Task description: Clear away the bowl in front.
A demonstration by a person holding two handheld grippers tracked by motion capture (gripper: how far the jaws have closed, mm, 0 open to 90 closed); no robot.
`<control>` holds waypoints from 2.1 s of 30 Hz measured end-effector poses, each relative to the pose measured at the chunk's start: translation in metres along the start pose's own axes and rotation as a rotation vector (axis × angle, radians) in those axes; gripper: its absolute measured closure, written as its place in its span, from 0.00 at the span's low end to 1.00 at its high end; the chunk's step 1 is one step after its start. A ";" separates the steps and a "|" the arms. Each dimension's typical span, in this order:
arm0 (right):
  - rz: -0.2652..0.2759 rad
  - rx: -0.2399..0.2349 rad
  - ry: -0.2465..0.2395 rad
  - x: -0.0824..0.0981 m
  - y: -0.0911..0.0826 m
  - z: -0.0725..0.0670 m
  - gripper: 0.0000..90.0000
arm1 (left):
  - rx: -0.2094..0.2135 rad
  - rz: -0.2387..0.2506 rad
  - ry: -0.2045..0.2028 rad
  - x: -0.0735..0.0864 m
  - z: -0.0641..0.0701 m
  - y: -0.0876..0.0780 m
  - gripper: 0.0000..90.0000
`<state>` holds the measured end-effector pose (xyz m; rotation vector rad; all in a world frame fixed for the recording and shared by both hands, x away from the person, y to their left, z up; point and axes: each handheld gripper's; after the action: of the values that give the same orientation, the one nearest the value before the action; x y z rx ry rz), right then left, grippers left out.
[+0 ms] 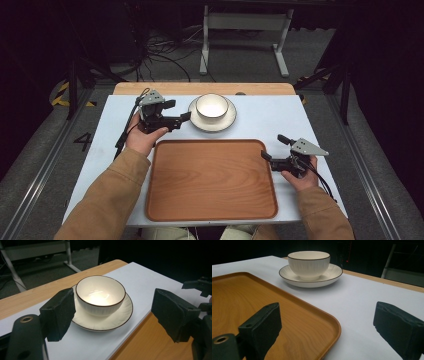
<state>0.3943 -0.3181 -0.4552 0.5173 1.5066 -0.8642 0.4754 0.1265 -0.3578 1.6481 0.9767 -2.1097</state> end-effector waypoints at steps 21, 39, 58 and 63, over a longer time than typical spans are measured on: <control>-0.001 0.004 -0.004 0.000 0.000 0.000 0.09 | 0.044 -0.048 0.030 -0.026 0.000 0.046 0.29; -0.001 0.005 -0.004 0.000 0.000 -0.001 0.09 | 0.125 -0.117 0.077 -0.041 -0.003 0.075 0.29; 0.000 0.011 -0.002 0.000 -0.001 -0.001 0.09 | 0.128 -0.286 0.158 -0.032 -0.009 0.109 0.26; 0.001 0.010 -0.004 0.000 -0.001 0.000 0.09 | 0.143 -0.316 0.153 -0.026 -0.008 0.116 0.24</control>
<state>0.3935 -0.3181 -0.4552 0.5238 1.4987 -0.8720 0.5590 0.0427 -0.3724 1.8518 1.2294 -2.3283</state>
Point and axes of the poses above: each handheld gripper's, and its own axes: y roughly forward along the jaws, x roughly out of its underside, z roughly to its right, and after that the axes turned 3 degrees about z, right-handed
